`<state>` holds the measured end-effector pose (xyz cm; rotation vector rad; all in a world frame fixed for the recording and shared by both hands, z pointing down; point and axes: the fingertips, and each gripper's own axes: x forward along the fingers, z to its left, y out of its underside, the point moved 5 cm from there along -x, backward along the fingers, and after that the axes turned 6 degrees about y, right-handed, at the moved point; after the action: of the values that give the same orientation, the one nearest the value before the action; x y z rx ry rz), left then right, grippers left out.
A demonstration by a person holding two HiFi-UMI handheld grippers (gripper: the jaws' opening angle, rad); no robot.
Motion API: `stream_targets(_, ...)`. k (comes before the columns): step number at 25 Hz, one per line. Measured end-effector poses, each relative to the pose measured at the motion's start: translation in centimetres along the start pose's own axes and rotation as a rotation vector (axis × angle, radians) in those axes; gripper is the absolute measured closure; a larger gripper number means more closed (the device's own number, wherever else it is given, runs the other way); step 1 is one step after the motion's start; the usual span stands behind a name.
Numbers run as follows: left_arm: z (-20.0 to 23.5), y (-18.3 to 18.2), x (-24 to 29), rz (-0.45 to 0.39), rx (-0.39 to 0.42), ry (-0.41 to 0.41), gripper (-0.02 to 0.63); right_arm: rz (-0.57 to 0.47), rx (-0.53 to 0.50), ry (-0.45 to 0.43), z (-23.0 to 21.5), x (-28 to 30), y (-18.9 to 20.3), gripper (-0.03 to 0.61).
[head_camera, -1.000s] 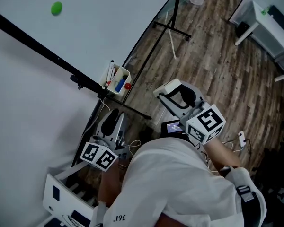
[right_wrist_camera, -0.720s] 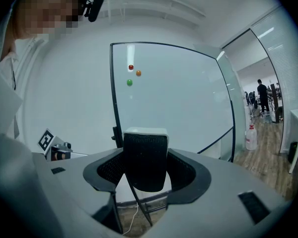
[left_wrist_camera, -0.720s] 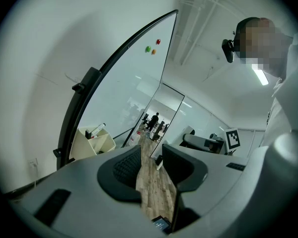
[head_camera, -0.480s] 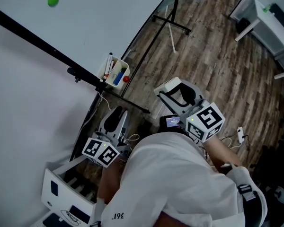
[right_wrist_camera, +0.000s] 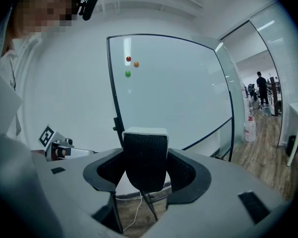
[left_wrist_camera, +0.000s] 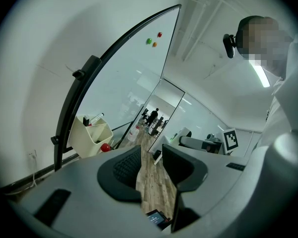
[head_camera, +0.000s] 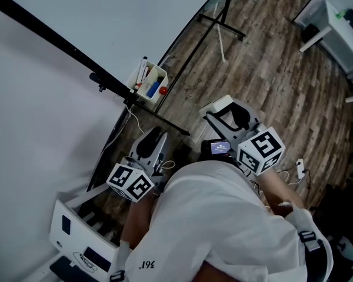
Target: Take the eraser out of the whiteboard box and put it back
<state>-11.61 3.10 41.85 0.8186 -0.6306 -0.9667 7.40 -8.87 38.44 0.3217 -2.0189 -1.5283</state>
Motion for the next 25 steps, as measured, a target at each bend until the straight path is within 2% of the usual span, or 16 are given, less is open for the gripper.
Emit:
stream_targets(10,0.1,0.5,0.1,0.008,0.002,0.023,0.476,0.010,0.001,0.000,0.1,0.1,0.5,0.314)
stream_targets(25,1.0,0.1,-0.4,-0.003,-0.003,0.000,0.476,0.007,0.003,0.010,0.0,0.4,0.2,0.314)
